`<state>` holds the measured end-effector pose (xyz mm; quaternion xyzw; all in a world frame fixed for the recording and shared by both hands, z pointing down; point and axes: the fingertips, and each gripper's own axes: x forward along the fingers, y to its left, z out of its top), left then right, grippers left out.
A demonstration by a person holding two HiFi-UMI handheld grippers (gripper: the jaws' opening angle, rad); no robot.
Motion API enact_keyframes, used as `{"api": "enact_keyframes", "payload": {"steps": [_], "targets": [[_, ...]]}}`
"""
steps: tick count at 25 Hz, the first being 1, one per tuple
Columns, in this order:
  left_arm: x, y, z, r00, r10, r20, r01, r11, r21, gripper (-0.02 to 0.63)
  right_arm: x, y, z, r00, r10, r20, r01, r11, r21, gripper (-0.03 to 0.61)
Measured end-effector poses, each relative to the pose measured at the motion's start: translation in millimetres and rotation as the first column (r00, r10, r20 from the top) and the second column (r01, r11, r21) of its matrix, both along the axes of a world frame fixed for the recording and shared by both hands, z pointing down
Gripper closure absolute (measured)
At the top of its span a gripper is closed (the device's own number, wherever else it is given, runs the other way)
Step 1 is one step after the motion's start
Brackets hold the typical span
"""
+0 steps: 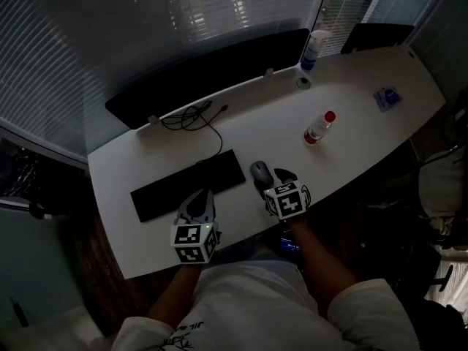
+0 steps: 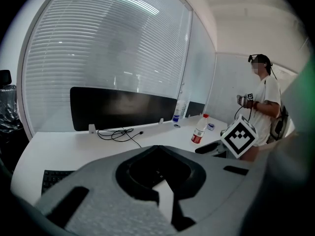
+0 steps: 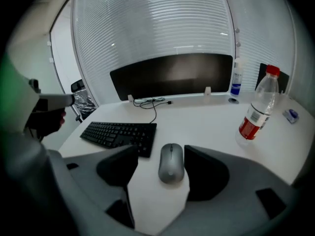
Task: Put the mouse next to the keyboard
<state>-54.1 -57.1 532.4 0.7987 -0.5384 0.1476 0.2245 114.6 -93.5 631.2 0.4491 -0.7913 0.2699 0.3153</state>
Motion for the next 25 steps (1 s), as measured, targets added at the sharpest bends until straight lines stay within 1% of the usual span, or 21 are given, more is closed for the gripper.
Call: {"api": "enact_keyframes", "payload": {"steps": [1,3,7,10,14,19,25], "targets": [[-0.7,1.5,-0.4,1.000,0.000,-0.001,0.000,1.000,0.000,0.609,-3.3,1.4,-11.5,1.000,0.004,0.022,-0.004,1.000,0.008,0.291],[-2.2,4.6,-2.8,1.000,-0.004,-0.003,0.004,1.000,-0.001,0.609,-8.8,4.1,-35.1,0.998,0.012,0.054,-0.014,0.999,0.044,0.386],[-7.8,8.5,-11.1,1.000,-0.009,0.009,0.009,1.000,0.012,0.609,-17.0,10.2,-72.4,1.000,0.013,0.026,-0.017,0.989,0.148,0.559],[-14.2,13.6,-13.5,1.000,-0.018,0.016,0.017,1.000,0.009,0.609,-30.6,19.2,-88.8,1.000,0.014,0.027,-0.019,0.984,0.175,0.572],[-23.7,25.3,-12.0,0.999,-0.031,0.015,0.031,1.000,-0.003,0.609,-52.3,38.5,-94.3,0.999,0.019,0.031,-0.023,0.988,0.153,0.574],[-38.9,34.3,-6.2,0.996,-0.086,0.015,0.087,0.996,-0.024,0.609,-75.6,51.6,-88.3,0.998,-0.002,0.065,-0.006,0.992,0.122,0.575],[-45.0,36.3,-5.4,0.995,-0.104,0.008,0.104,0.994,-0.016,0.609,-85.3,53.7,-90.2,0.997,-0.029,0.074,0.020,0.991,0.130,0.575]]}}
